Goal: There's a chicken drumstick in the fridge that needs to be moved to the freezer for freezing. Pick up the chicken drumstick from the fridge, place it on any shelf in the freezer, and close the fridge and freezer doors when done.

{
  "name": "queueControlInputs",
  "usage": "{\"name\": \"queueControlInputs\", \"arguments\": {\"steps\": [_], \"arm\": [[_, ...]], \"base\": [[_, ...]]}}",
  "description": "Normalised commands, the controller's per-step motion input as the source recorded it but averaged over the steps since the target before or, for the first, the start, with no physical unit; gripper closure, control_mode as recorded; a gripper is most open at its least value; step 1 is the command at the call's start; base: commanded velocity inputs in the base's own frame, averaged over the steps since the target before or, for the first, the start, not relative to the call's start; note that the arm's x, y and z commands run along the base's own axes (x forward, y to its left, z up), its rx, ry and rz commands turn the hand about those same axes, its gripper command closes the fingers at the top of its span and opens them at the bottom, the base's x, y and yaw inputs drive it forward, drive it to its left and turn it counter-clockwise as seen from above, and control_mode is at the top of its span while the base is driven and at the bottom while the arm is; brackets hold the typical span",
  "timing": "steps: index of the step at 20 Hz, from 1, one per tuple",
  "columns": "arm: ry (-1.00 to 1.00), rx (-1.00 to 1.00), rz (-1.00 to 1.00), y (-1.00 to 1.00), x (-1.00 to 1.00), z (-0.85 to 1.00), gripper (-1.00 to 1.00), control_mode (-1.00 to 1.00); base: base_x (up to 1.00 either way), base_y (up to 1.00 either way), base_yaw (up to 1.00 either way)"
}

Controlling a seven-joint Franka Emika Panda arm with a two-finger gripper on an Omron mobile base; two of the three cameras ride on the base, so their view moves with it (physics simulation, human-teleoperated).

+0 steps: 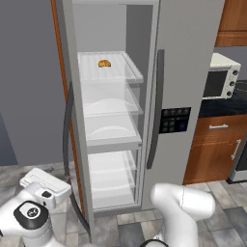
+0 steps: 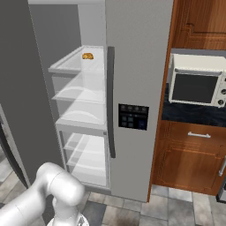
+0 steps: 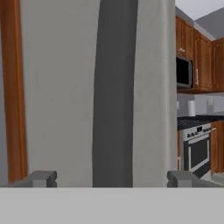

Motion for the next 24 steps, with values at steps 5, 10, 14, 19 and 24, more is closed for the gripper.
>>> {"name": "queueControlInputs", "arguments": {"steps": [5, 10, 14, 19, 24], "arm": [[0.0, 0.0, -0.1, -0.34, 0.0, 0.0, -1.0, -1.0], [0.0, 0.0, -0.03, -0.01, 0.22, 0.0, -1.0, -1.0], [0.04, 0.0, 0.0, 0.0, 0.49, -0.08, -1.0, -1.0], [0.09, 0.0, 0.0, -0.04, 0.5, -0.15, -1.0, -1.0], [0.13, 0.0, 0.0, -0.55, 0.03, -0.09, -1.0, -1.0]], "base": [[0.0, 0.0, 0.0], [0.0, 0.0, 0.0], [0.0, 0.0, 0.0], [0.0, 0.0, 0.0], [0.0, 0.0, 0.0]]}}
